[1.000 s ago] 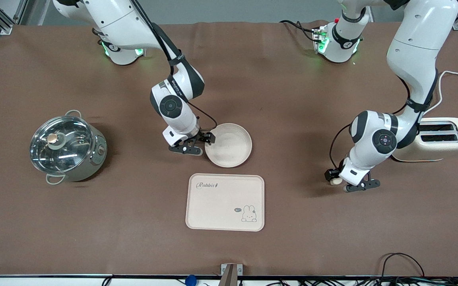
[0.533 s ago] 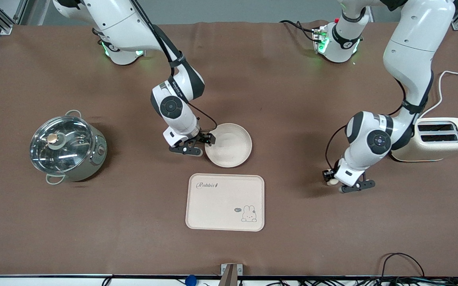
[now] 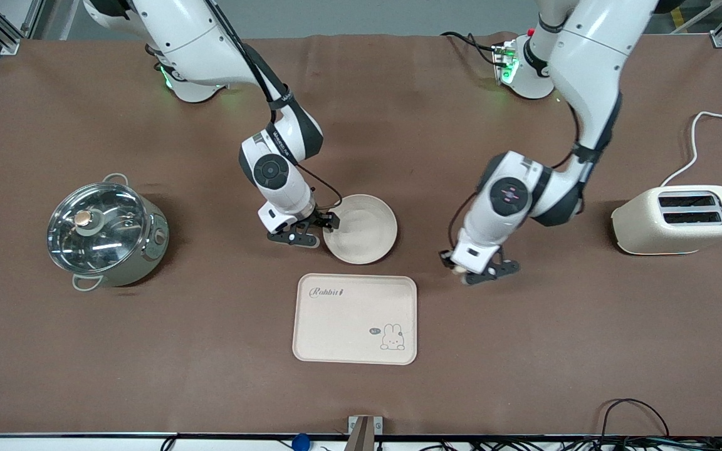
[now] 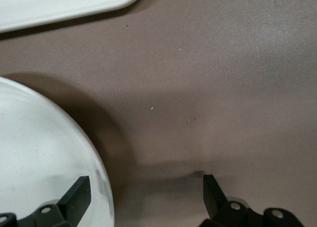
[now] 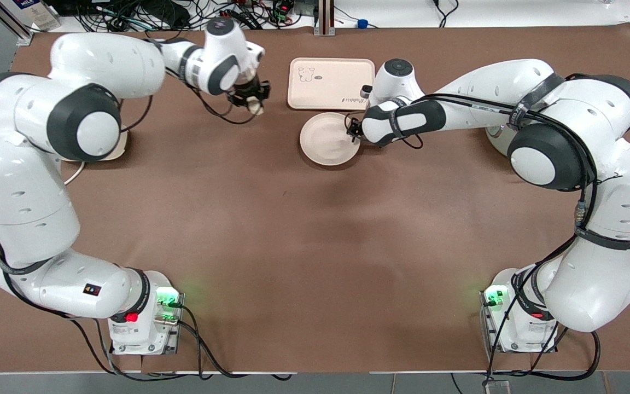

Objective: Place bun in plate and plate on tray
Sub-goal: 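Carry the cream bun with the left gripper over the white plate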

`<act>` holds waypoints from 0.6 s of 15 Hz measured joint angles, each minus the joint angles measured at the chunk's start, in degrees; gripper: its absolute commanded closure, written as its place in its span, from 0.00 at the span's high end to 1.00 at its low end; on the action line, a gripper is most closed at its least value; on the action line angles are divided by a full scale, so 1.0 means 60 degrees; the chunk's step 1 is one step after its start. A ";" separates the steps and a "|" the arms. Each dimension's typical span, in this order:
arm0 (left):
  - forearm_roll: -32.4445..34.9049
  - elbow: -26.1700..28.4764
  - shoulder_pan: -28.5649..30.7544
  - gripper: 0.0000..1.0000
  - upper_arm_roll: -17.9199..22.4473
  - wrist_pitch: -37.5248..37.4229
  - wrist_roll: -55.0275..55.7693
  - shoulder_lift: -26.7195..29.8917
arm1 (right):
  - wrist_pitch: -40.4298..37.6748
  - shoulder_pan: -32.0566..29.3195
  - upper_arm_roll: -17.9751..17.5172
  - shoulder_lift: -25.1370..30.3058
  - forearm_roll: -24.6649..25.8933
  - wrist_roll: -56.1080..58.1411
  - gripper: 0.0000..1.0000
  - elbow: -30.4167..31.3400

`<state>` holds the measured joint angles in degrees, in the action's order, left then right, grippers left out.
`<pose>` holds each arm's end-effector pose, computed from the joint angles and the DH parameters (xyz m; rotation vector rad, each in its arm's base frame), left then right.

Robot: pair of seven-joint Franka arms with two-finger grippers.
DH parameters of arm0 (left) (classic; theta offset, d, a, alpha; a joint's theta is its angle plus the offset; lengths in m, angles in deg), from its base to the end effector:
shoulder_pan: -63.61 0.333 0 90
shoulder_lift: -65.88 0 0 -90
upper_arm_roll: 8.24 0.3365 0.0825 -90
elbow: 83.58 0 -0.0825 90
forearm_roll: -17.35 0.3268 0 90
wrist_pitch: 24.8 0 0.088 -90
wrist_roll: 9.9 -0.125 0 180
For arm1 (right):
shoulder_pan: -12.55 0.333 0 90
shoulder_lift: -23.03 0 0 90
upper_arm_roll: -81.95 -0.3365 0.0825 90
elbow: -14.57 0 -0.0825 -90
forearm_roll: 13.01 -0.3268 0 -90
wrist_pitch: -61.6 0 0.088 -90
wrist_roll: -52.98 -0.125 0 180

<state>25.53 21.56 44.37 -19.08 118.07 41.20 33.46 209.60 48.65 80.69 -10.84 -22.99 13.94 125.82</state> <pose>0.5527 -0.3048 0.2764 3.0323 0.4452 0.1161 0.4821 0.3650 0.2251 -3.0137 0.2703 0.0423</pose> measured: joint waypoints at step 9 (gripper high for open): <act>0.0000 -0.0706 -0.2243 0.44 0.0002 -0.0021 0.3364 -0.0461 | 0.0013 0.0006 -0.0015 0.0000 0.0000 -0.0086 1.00 -0.0025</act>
<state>25.53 17.32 30.91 -19.06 117.94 61.38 30.69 209.68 48.69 80.60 -10.84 -22.99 13.42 125.67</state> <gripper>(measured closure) 0.559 0.000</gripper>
